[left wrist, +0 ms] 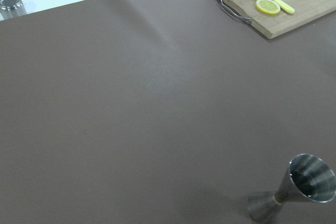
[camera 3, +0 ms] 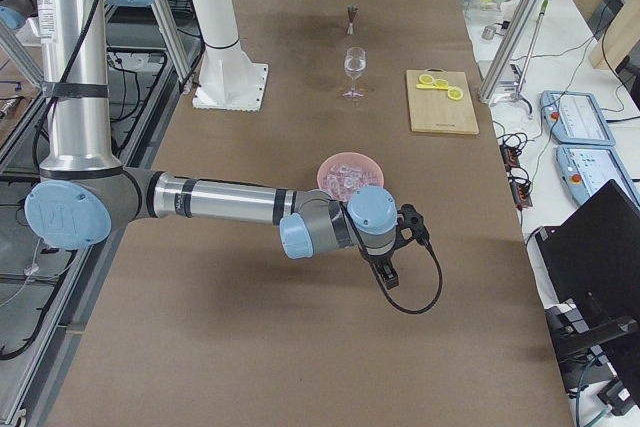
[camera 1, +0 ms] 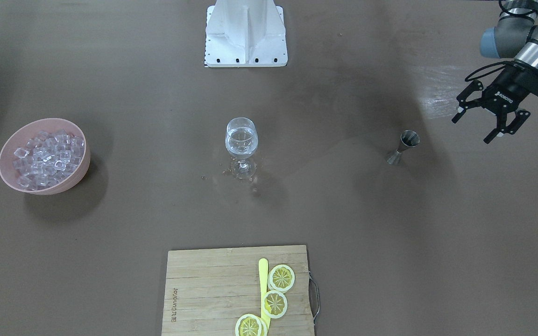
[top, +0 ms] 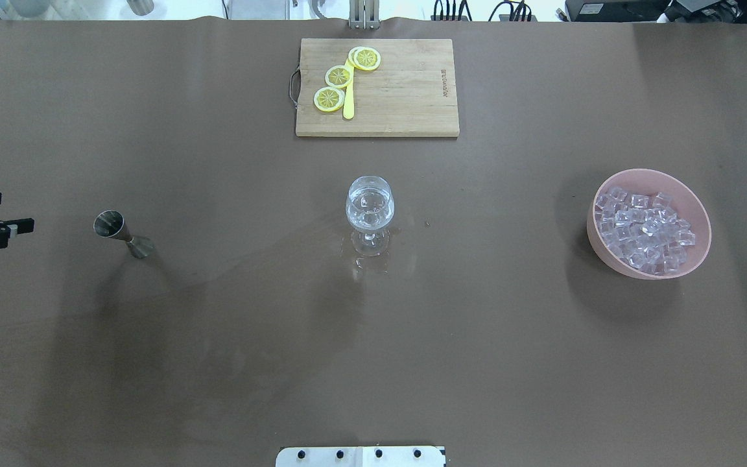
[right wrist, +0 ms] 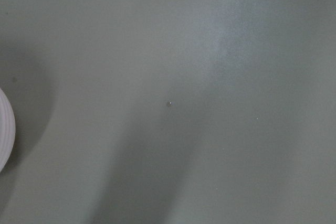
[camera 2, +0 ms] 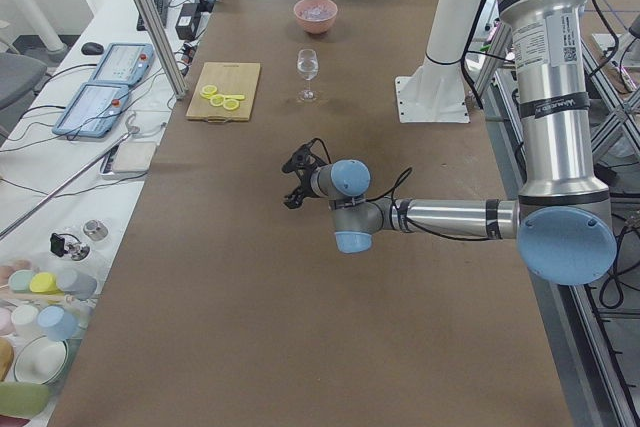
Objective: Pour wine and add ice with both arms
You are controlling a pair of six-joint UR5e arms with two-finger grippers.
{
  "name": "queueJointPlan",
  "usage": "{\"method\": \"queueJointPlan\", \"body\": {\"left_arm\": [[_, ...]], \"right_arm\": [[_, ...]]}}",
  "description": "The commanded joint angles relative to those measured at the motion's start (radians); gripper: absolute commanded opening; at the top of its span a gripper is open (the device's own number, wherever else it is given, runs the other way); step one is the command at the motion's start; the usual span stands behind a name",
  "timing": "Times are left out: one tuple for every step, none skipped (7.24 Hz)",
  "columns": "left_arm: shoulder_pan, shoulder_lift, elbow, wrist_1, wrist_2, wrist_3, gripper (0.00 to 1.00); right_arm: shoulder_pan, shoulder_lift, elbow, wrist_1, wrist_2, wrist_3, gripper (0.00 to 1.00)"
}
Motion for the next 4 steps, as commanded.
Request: {"method": "queueJointPlan", "body": {"left_arm": [[0.137,0.004,0.033,-0.087,0.191,0.010,0.96],[0.139,0.016,0.034,-0.152,0.194,0.079,0.92],[0.140,0.028,0.036,-0.164,0.217,0.112,0.92],[0.160,0.015,0.036,-0.164,0.270,0.161,0.93]], "right_arm": [[0.001,0.000,0.002,0.001,-0.001,0.000,1.00],[0.001,-0.003,0.000,0.001,-0.001,0.000,1.00],[0.001,-0.003,-0.001,0.001,-0.001,0.000,1.00],[0.001,-0.006,-0.001,0.001,-0.001,0.000,1.00]]}}
